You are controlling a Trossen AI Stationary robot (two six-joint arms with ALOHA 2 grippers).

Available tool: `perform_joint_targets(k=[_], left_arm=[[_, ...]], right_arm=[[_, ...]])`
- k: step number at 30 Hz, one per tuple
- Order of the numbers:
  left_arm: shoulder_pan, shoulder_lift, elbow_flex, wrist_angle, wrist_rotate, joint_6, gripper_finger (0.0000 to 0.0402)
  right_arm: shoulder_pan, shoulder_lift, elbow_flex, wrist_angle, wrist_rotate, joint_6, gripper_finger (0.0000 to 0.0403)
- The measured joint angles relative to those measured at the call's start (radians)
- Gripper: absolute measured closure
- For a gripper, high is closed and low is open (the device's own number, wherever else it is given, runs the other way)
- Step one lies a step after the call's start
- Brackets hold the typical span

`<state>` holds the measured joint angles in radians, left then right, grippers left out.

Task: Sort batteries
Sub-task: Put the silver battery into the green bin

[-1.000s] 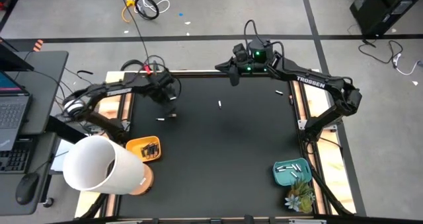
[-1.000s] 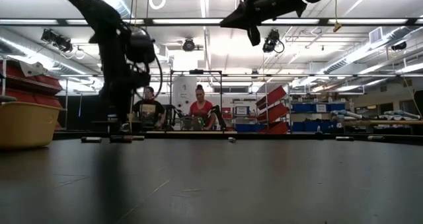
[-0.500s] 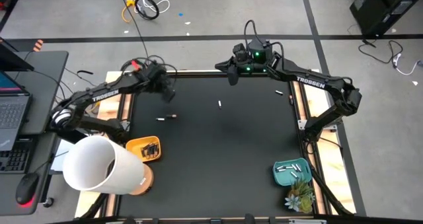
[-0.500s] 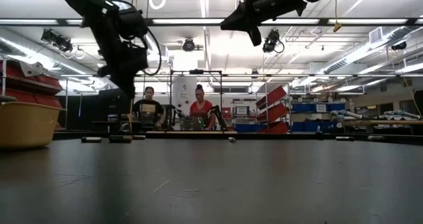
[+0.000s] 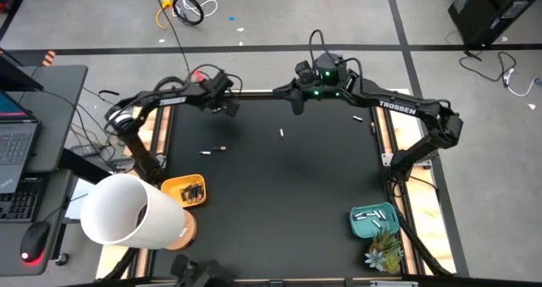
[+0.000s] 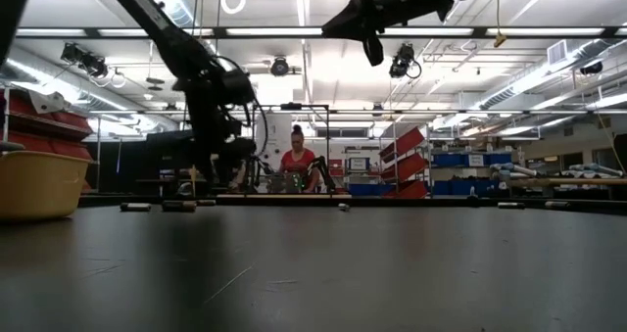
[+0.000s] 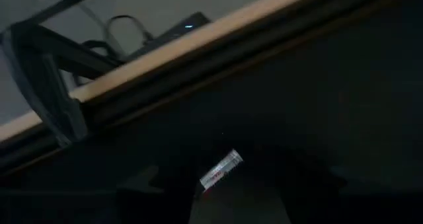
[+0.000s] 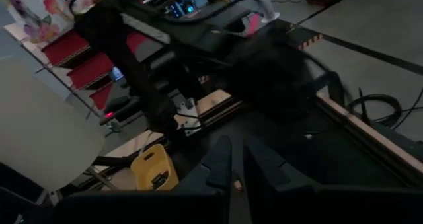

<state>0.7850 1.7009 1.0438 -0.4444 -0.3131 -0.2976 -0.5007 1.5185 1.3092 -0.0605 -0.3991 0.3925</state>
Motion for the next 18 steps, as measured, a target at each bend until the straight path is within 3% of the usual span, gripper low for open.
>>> perform_joint_targets(k=[5,10,18], left_arm=[[0.032,0.105,0.058,-0.013,-0.055,-0.086,0.0192],[0.082,0.177,0.068,-0.054,-0.005,-0.211,0.0198],[0.092,0.181,0.066,-0.06,0.059,-0.231,0.0199]], right_arm=[[0.003,-0.001,0.0,0.0,-0.015,0.018,0.038],[0.004,-0.012,0.0,0.0,-0.015,0.032,0.038],[0.002,-0.024,0.0,-0.001,-0.015,0.027,0.038]])
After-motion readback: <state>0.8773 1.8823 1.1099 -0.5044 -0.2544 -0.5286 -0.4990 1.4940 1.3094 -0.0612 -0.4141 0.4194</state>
